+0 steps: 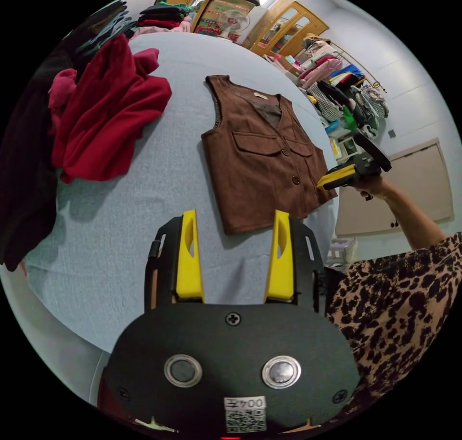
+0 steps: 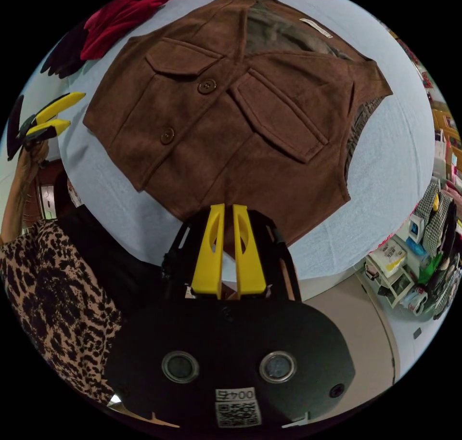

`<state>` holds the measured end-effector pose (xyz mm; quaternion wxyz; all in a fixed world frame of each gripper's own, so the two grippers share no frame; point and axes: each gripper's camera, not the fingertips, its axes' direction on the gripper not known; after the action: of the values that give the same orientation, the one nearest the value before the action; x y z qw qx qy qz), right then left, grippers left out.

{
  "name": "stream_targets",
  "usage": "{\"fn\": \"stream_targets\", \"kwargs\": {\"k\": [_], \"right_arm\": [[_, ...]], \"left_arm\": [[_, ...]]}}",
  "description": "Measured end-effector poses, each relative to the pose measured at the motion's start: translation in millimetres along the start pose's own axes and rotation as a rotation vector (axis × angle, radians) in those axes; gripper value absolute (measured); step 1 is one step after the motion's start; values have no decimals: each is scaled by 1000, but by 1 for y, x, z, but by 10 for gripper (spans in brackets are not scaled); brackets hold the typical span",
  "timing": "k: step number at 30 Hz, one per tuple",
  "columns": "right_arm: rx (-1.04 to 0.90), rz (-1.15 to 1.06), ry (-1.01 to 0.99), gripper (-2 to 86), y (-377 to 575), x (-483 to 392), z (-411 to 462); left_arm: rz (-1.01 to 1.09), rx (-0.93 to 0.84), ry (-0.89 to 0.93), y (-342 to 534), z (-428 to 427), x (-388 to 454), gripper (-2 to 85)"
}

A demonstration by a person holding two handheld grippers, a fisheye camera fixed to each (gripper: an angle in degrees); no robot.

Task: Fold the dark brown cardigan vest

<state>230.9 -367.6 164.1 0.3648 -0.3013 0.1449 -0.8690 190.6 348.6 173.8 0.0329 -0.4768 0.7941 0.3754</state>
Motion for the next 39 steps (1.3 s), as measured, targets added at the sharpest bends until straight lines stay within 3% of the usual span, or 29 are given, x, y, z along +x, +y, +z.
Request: {"fn": "stream_targets", "kwargs": {"k": [9, 14, 24, 32, 39], "right_arm": [[-63, 18, 32, 47, 2, -17, 7], [2, 45, -29, 47, 20, -16, 12], [134, 121, -25, 49, 55, -31, 24], [390, 166, -218, 86, 108, -32, 41], [475, 277, -131, 97, 149, -36, 44]], "left_arm": [[14, -28, 45, -19, 10, -4, 166], [88, -64, -203, -22, 7, 13, 70], [43, -87, -150, -23, -11, 18, 69], [122, 5, -169, -20, -47, 67, 70], [187, -65, -143, -42, -13, 102, 70]]}}
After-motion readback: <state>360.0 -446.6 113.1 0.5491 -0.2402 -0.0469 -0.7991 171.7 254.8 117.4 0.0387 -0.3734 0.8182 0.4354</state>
